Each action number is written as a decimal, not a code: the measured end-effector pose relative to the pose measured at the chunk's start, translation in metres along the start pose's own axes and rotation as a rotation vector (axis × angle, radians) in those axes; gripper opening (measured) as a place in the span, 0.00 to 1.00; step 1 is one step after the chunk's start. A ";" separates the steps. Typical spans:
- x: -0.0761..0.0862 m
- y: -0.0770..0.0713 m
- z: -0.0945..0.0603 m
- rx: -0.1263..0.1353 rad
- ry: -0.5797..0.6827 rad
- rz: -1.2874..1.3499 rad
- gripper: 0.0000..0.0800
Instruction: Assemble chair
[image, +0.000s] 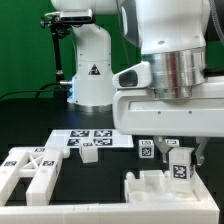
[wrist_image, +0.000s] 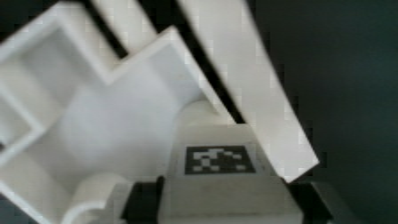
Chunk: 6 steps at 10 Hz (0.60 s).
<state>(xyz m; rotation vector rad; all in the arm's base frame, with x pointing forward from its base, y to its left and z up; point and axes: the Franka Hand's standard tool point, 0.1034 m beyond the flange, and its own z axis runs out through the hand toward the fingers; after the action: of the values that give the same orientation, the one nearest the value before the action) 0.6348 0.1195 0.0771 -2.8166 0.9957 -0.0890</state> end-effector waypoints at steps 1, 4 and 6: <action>0.001 0.000 0.000 0.003 -0.008 0.092 0.36; 0.000 0.002 0.000 -0.007 -0.036 0.297 0.36; -0.001 0.001 0.000 -0.007 -0.037 0.294 0.36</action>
Offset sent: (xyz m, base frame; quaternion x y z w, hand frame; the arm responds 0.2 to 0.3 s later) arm -0.0041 -0.0042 0.0022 0.0022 -0.0085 0.1767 0.9842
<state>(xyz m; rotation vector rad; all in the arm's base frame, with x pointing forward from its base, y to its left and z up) 0.6333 0.1191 0.0771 -2.6322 1.3884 0.0002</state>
